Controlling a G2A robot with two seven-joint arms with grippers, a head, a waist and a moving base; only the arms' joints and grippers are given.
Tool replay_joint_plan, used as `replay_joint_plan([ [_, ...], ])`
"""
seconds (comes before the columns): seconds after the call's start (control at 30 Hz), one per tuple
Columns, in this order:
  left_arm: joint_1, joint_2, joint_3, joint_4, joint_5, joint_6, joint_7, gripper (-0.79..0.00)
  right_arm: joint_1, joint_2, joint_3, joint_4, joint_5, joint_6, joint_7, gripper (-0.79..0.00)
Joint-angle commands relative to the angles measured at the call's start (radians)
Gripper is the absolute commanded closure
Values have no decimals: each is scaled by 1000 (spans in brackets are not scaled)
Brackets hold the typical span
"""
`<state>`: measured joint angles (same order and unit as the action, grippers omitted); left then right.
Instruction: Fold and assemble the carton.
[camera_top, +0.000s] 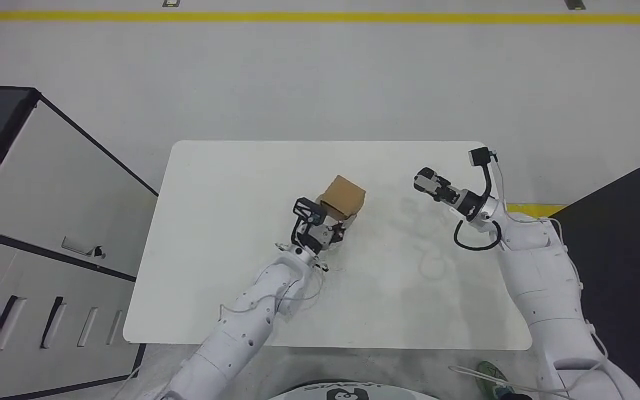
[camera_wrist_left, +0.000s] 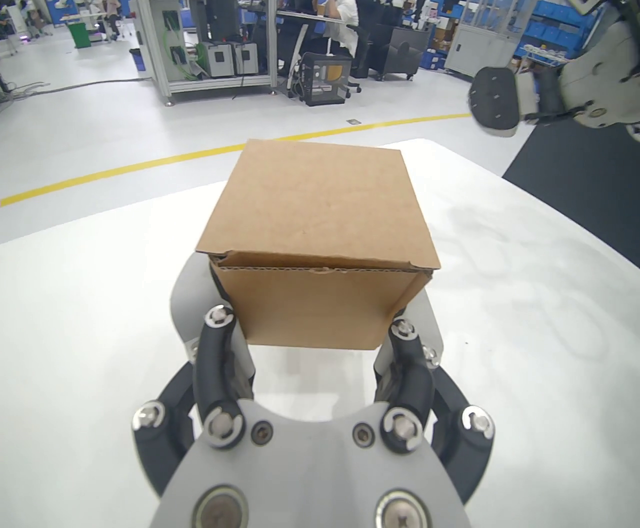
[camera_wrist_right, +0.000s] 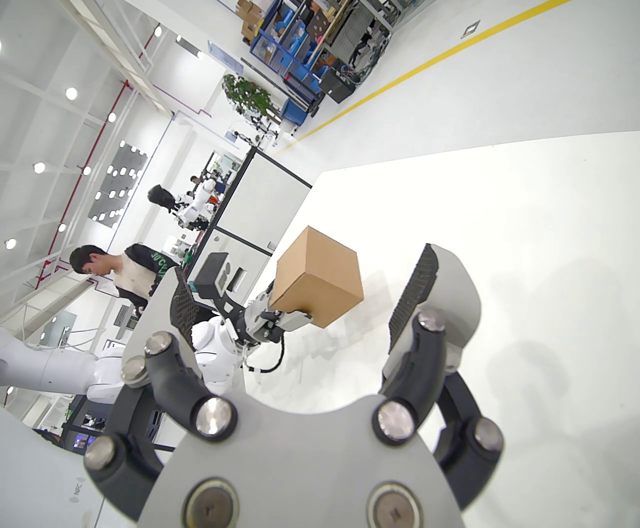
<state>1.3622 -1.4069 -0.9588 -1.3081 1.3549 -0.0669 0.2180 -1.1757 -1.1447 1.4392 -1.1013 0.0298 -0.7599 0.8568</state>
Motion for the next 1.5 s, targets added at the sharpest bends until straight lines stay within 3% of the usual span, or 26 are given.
replay_joint_plan([
  [0.0, 42, 17, -25, -117, 65, -34, -60, 0, 0, 0, 0, 0, 0, 0, 0, -785],
  [0.37, 43, 19, -29, -127, 65, -44, -61, 0, 0, 0, 0, 0, 0, 0, 0, -785],
  [0.47, 60, 39, -79, -191, 108, -127, -67, 0, 0, 0, 0, 0, 0, 0, 0, -785],
  [0.77, 205, 111, -307, -533, 42, -545, -197, 0, 0, 0, 0, 0, 0, 0, 0, -785],
  [1.0, 226, 146, -432, -675, -69, -793, -310, 0, 0, 0, 0, 0, 0, 0, 0, -785],
  [1.33, 224, 147, -430, -678, -63, -792, -308, 0, 0, 0, 0, 0, 0, 0, 0, -785],
  [1.47, 189, 161, -477, -746, -112, -904, -288, 0, 0, 0, 0, 0, 0, 0, 0, -785],
])
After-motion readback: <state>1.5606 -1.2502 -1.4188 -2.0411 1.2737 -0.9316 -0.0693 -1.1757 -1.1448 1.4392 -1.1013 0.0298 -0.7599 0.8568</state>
